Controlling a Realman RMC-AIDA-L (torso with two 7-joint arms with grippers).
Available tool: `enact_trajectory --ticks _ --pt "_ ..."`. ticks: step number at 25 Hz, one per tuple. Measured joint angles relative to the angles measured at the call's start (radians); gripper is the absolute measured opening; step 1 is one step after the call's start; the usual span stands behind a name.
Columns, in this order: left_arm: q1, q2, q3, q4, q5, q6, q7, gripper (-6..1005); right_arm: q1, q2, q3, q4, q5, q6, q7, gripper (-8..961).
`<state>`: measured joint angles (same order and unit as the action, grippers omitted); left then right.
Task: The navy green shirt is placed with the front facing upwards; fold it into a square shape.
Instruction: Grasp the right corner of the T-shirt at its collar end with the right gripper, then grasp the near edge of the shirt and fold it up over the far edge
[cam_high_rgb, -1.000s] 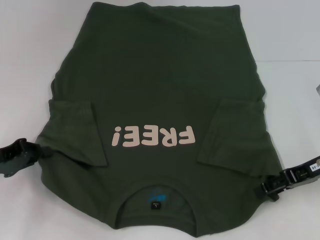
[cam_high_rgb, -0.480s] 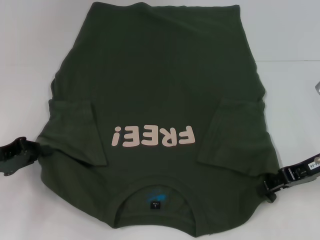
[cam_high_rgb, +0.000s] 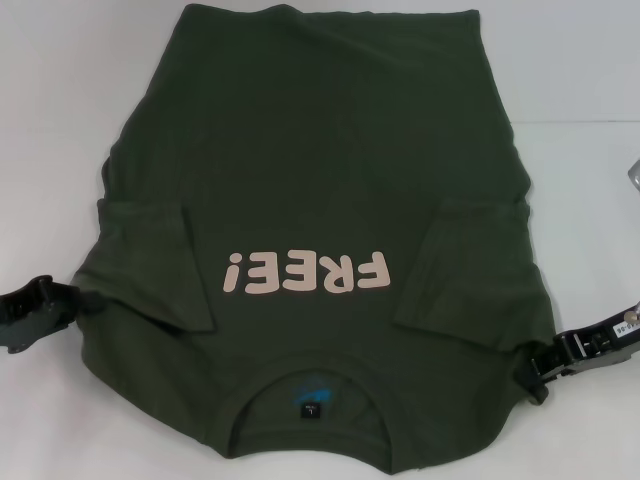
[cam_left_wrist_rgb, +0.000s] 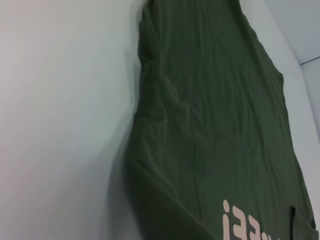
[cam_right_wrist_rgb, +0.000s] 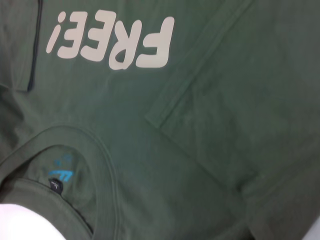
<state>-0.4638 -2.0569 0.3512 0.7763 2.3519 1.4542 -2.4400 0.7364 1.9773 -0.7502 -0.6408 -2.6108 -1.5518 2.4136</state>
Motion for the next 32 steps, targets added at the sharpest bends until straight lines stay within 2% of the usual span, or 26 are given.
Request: enact_trajectory --ticks 15,21,26,32 --pt "0.001 0.0 0.0 -0.002 -0.004 0.002 0.004 31 -0.002 -0.001 0.03 0.007 0.011 0.003 -0.005 421" --pt "0.001 0.0 0.0 -0.002 -0.004 0.002 0.004 31 0.003 0.0 0.017 0.014 0.01 0.012 -0.003 438" --pt "0.0 0.0 0.0 -0.002 -0.006 0.0 0.004 32 0.012 0.003 0.0 0.045 0.009 0.032 0.0 536" --pt "0.0 0.0 0.0 -0.002 -0.012 0.0 0.005 31 0.016 0.004 -0.005 0.049 0.009 0.039 0.003 540"
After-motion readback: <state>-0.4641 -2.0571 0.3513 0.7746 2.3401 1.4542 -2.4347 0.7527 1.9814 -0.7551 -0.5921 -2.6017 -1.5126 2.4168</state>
